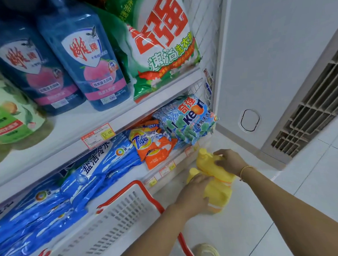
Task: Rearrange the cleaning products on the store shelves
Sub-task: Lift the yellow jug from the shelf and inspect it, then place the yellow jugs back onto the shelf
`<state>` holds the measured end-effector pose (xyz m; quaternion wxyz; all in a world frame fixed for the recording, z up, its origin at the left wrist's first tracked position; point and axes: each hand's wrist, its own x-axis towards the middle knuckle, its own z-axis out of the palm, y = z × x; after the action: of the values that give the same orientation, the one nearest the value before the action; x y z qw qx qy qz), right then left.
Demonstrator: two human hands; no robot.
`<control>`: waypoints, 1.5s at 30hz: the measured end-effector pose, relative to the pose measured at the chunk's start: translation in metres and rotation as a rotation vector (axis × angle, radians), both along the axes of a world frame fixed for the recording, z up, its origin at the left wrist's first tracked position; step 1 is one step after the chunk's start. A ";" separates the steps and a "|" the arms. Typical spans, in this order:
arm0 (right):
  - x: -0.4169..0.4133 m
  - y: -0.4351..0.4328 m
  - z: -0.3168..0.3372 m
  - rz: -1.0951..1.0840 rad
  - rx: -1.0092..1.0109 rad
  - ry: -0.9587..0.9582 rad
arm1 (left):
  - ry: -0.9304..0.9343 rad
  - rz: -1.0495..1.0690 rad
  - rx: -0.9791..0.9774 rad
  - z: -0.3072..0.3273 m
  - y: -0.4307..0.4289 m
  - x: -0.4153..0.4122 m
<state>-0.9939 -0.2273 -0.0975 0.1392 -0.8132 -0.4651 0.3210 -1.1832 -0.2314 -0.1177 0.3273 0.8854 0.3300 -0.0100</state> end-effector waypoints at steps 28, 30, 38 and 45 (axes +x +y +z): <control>-0.395 0.021 0.302 0.930 0.870 0.022 | -0.591 1.056 0.646 0.288 -0.007 -0.398; -0.447 0.026 0.302 0.984 0.891 0.045 | -0.510 1.170 0.791 0.290 -0.010 -0.464; -0.643 0.046 0.314 1.038 0.909 0.187 | -0.511 1.638 0.715 0.262 -0.018 -0.640; -0.739 0.065 0.324 0.829 0.797 0.529 | -0.788 1.554 0.547 0.236 -0.017 -0.672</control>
<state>-1.7328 -0.1620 0.2267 0.4059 -0.3443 -0.7751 0.3405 -1.8554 -0.2482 0.1182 0.1095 0.4003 0.6885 0.5948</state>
